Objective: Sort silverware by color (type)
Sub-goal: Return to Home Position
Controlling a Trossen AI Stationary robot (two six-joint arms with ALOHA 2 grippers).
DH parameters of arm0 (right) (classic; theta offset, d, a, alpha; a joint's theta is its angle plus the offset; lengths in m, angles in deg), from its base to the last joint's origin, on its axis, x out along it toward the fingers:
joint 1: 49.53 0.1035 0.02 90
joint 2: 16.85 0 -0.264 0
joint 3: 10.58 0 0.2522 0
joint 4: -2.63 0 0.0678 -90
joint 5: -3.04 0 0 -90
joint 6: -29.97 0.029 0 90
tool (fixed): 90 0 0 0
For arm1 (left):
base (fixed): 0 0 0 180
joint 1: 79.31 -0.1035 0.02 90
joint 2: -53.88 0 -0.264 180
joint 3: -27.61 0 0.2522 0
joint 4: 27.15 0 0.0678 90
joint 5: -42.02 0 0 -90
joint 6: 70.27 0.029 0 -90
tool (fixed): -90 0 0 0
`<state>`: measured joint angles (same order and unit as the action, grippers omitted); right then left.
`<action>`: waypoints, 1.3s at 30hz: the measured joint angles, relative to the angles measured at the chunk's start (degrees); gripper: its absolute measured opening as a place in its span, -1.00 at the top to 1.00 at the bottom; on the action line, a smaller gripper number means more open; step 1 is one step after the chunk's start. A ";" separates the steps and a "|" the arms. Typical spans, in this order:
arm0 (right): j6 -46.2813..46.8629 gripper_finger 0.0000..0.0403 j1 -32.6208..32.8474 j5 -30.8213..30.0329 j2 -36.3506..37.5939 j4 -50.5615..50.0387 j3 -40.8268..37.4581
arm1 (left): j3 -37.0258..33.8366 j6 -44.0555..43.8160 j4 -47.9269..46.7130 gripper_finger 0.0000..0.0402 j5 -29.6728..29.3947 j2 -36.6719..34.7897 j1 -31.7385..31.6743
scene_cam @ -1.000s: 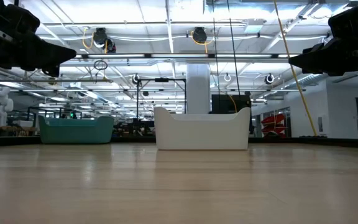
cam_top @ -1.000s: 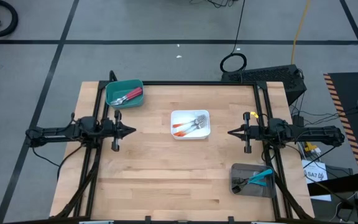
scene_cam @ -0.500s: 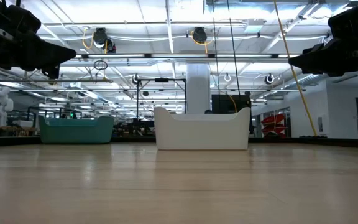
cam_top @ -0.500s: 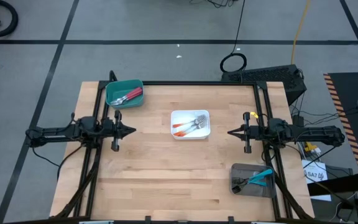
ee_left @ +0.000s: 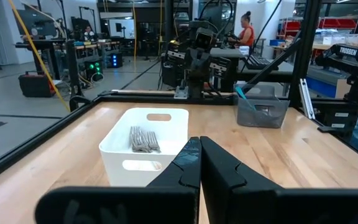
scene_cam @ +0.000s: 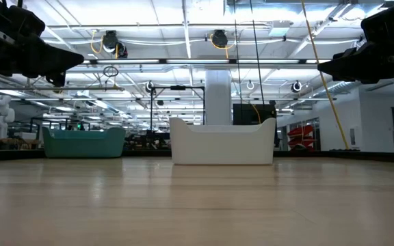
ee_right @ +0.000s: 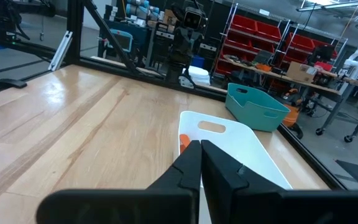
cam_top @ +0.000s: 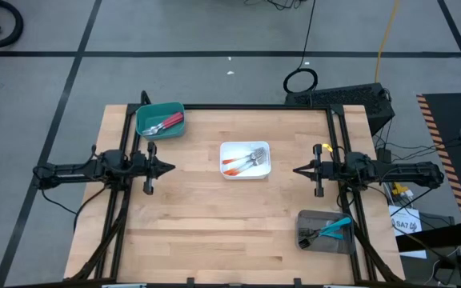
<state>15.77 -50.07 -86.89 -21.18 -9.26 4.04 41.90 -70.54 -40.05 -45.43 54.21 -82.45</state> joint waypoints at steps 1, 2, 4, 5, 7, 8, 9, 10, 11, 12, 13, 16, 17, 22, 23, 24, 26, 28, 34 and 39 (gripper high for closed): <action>0.00 0.97 -0.01 0.00 -0.01 0.00 0.01 | 0.00 0.00 0.00 0.97 0.01 0.00 0.00; 0.00 0.97 -0.01 0.00 0.00 0.00 0.02 | 0.00 0.00 0.00 0.97 0.00 0.00 0.00; 0.00 0.97 0.00 0.00 -0.02 0.00 0.02 | 0.00 0.00 0.00 0.97 0.00 0.00 0.00; 0.00 0.97 0.00 0.00 -0.02 0.00 0.00 | 0.00 0.00 0.00 0.97 0.00 0.00 0.00; 0.00 0.97 -0.02 0.00 -0.02 0.00 0.02 | 0.00 0.00 0.00 0.97 0.00 0.00 0.00; 0.02 0.97 -0.02 0.00 -0.02 0.00 0.02 | 0.00 0.00 0.00 0.97 0.00 0.00 0.00; 0.00 0.97 -0.01 0.00 -0.01 0.00 0.02 | 0.00 0.01 0.00 0.97 0.00 0.00 0.00; 0.01 0.97 -0.01 0.00 -0.02 0.00 0.02 | 0.00 0.00 0.00 0.97 0.00 0.00 0.00; 0.00 0.97 0.00 0.00 0.00 0.00 0.02 | 0.00 0.00 0.00 0.97 0.00 0.02 0.00; 0.02 0.97 -0.01 0.00 -0.02 0.00 0.02 | 0.00 0.00 0.00 0.97 0.00 0.00 0.00; 0.00 0.97 -0.01 0.00 -0.02 0.00 0.02 | 0.00 0.00 0.00 0.97 0.00 0.00 0.00; 0.00 0.97 -0.02 0.00 0.00 0.00 0.02 | 0.00 0.01 0.00 0.97 0.00 0.00 0.00; 0.00 0.97 0.00 0.00 -0.02 0.00 0.02 | 0.00 0.02 0.00 0.97 0.00 0.00 0.00; -0.23 0.97 -0.02 0.00 0.07 -0.03 0.00 | 0.00 0.02 0.00 0.97 0.00 0.00 0.00; -0.32 0.97 -0.01 0.02 0.64 -0.18 0.01 | 0.00 0.02 0.00 0.97 -0.01 0.00 0.00; -0.56 0.97 -0.08 -0.01 1.56 -0.23 0.01 | 0.00 0.02 0.00 0.97 -0.01 0.00 0.00; -2.04 0.97 -0.13 -0.04 3.76 -0.24 0.00 | 0.00 0.02 0.00 0.97 -0.02 0.01 0.00; -2.78 0.97 -0.11 -0.04 4.28 0.11 0.17 | 0.00 0.04 0.00 0.97 -0.02 0.00 0.00; 6.08 0.97 -0.13 -0.10 4.18 -0.60 0.63 | 0.00 0.04 0.07 0.97 -0.02 0.02 0.02; 6.68 0.97 -0.13 0.00 4.26 -0.79 0.63 | -0.01 0.04 0.09 0.97 -0.02 0.02 0.02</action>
<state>22.45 -50.20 -86.89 -16.93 -10.05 4.68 41.89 -70.50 -39.96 -45.45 54.24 -82.42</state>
